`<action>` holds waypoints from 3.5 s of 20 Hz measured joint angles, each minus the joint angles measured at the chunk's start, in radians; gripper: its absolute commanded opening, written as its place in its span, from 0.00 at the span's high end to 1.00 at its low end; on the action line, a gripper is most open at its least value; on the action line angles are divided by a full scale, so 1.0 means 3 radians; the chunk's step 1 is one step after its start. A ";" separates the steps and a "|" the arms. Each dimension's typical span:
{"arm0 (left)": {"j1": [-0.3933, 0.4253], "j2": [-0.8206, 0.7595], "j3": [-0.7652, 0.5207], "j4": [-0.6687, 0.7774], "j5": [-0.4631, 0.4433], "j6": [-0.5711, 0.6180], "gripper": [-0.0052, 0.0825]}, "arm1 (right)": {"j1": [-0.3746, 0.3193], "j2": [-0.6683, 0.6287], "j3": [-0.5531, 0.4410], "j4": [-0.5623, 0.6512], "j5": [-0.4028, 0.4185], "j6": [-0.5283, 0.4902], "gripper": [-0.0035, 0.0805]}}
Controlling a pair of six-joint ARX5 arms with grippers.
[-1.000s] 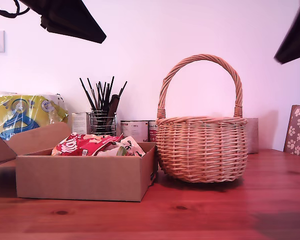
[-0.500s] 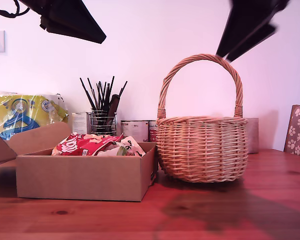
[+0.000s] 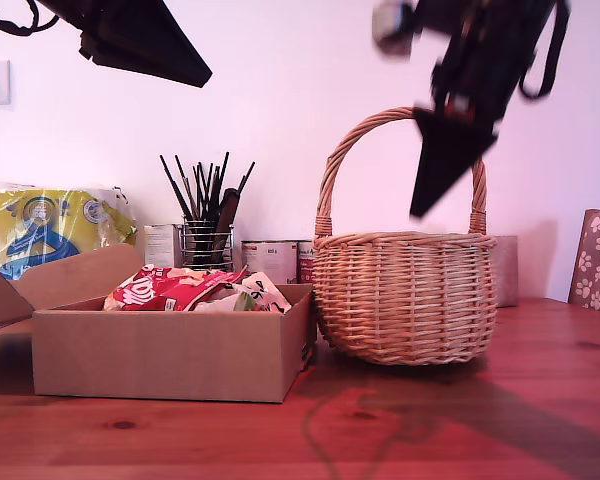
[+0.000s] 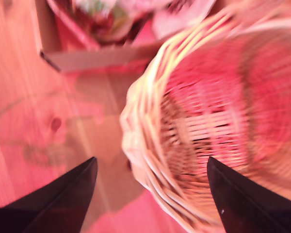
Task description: Move the bags of Easter eggs from the cardboard box on the left into the woven basket on the right side.
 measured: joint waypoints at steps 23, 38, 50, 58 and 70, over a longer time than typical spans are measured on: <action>0.0001 0.0000 0.0000 0.0000 0.0000 -0.0001 0.87 | 0.0271 0.0200 0.0022 -0.0982 0.0017 0.0013 0.17; 0.0000 0.0000 0.0000 0.0000 0.0000 -0.0001 0.87 | 0.0370 -0.0235 0.0099 -0.0951 0.0621 0.0793 0.17; 0.0001 0.0000 0.0000 0.0022 -0.0004 -0.0001 0.87 | 0.0313 -0.1221 0.0493 -0.1092 -0.0387 0.2013 0.17; 0.0001 0.0000 0.0000 0.0023 -0.0014 -0.0001 0.87 | 0.0275 -0.2562 -0.0484 -0.0197 -0.0347 0.2364 0.17; 0.0001 0.0000 0.0000 0.0008 -0.0141 -0.0024 0.87 | 0.0275 -0.3119 -0.0617 -0.0956 -0.0528 0.2358 0.18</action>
